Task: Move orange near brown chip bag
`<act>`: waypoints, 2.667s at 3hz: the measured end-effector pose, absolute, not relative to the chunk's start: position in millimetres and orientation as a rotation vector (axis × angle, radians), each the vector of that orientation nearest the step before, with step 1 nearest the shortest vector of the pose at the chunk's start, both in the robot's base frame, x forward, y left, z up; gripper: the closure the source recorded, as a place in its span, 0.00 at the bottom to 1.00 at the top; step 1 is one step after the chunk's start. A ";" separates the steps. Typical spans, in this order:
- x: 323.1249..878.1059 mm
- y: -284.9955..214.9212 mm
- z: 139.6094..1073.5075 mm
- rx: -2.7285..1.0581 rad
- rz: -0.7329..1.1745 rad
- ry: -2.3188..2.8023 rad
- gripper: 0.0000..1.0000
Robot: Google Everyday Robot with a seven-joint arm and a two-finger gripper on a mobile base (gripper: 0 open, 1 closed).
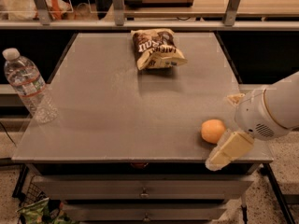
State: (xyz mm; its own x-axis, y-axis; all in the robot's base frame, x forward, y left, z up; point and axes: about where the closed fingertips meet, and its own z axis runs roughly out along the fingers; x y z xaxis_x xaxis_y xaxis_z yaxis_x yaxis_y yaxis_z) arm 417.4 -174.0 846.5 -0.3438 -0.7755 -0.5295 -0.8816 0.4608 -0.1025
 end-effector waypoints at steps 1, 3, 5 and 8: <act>422.6 -175.4 837.7 -1.380 0.271 2.215 0.20; 426.5 -175.6 832.1 -1.389 0.265 2.251 0.66; 484.7 -200.3 858.3 -1.122 0.240 2.253 1.00; 596.8 -167.9 857.8 -1.025 0.331 2.175 1.00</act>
Offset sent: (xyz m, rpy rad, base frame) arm 0.0104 -0.0013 -0.0208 -0.0284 0.0352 0.0062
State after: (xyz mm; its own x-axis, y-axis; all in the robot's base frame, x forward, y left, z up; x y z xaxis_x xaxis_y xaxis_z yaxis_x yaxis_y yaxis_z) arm 596.8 -167.9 857.8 -0.4424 -0.5752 -0.6880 -0.7539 0.6540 -0.0621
